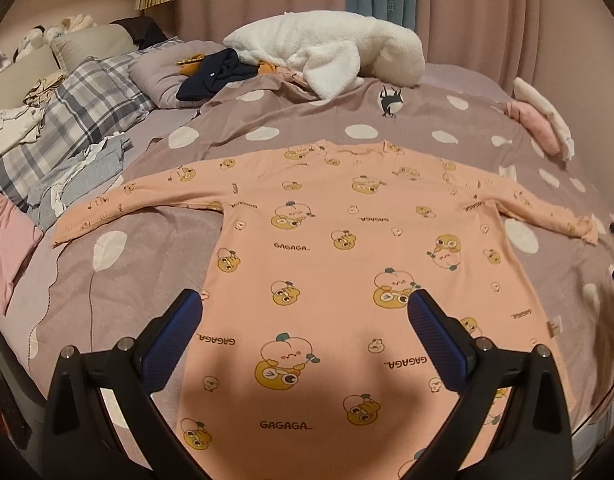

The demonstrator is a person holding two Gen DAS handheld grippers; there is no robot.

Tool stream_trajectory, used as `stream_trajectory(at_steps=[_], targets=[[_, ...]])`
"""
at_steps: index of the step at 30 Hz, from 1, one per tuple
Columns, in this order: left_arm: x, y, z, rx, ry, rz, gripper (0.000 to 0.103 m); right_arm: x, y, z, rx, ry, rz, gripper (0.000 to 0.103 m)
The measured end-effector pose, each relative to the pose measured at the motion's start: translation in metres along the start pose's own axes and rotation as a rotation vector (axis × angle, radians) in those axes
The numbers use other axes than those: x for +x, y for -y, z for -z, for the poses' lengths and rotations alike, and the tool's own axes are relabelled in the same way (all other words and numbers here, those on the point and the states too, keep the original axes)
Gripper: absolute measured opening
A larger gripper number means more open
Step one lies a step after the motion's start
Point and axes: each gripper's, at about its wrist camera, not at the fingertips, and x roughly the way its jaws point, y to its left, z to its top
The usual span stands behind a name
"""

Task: Fold small clothes
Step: 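Grasp the cuff of the peach garment's sleeve with the right gripper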

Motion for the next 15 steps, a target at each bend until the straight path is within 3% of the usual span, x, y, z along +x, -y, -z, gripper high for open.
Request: stream_trajectory(at_steps=[6, 8, 10, 13, 15], targets=[[0.017, 0.013, 0.006, 0.045, -0.008, -0.035, 0.103, 0.026, 0.052, -0.04, 0.149, 0.013, -0.005, 0.097], [0.027, 0.019, 0.008, 0.062, -0.023, -0.038, 0.103, 0.039, 0.07, -0.048, 0.239, 0.012, -0.06, 0.093], [0.034, 0.025, 0.008, 0.071, -0.032, -0.041, 0.103, 0.047, 0.088, -0.055, 0.318, 0.014, -0.107, 0.085], [0.04, 0.036, 0.008, 0.113, -0.016, -0.104, 0.103, 0.054, 0.105, -0.063, 0.373, 0.048, -0.118, 0.072], [0.042, 0.045, 0.008, 0.164, 0.013, -0.139, 0.103, 0.054, 0.114, -0.068, 0.435, 0.09, -0.152, 0.07]])
